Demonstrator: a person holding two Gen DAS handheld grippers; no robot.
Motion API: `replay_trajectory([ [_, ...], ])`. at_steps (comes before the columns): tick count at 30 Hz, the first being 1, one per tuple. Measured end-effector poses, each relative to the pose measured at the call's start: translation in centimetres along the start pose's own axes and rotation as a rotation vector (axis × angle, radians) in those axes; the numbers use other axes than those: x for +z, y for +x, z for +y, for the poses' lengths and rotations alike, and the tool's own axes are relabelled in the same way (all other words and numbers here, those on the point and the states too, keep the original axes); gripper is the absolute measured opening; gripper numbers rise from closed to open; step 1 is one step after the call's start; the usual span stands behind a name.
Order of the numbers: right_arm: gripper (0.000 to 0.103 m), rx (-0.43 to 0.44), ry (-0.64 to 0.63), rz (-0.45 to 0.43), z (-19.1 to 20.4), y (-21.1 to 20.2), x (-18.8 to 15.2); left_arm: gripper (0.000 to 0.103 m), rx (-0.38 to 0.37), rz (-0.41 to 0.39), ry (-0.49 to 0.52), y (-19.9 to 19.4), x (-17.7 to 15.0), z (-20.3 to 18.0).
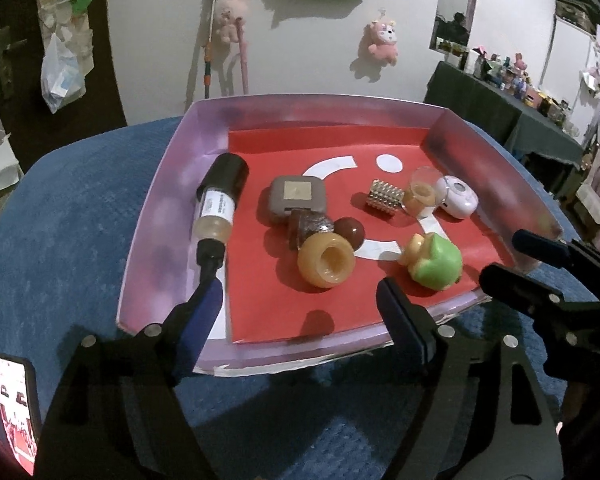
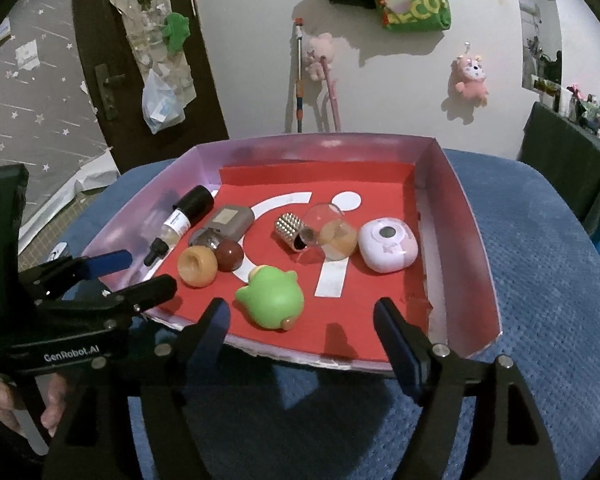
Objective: Organize rigid objects
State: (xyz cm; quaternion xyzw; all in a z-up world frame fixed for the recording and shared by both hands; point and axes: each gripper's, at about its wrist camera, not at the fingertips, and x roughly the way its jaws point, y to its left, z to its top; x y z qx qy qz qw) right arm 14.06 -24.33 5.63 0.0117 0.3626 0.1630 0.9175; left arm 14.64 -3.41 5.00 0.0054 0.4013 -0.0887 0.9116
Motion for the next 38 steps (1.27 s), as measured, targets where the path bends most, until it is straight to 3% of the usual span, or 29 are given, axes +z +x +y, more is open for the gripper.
replay_trajectory([
  [15,0.081,-0.014,0.008,0.009,-0.2,0.4,-0.7,0.085,0.005,0.015,-0.011,0.4,-0.7,0.3],
  [21,0.081,0.001,0.011,-0.014,0.0,-1.3,-0.8,0.085,0.049,-0.010,-0.007,-0.7,-1.0,0.2],
  [23,0.081,0.005,0.009,-0.019,0.2,-1.9,-1.0,0.099,0.047,0.008,-0.007,-0.9,-1.4,0.2],
  [24,0.082,0.006,0.010,-0.020,0.3,-2.2,-1.1,0.101,0.033,0.004,-0.012,-1.2,-1.7,0.3],
  [26,0.082,0.007,0.012,-0.022,0.4,-2.7,-1.5,0.102,0.022,0.004,-0.020,-1.6,-2.2,0.5],
  [33,0.083,0.010,0.031,0.001,0.4,-3.5,-3.4,0.102,0.094,-0.010,0.007,-2.8,-4.1,-0.2],
  [38,0.083,0.006,0.062,0.040,0.0,-3.0,-5.2,0.102,0.067,-0.002,0.005,-3.1,-4.8,-0.5],
])
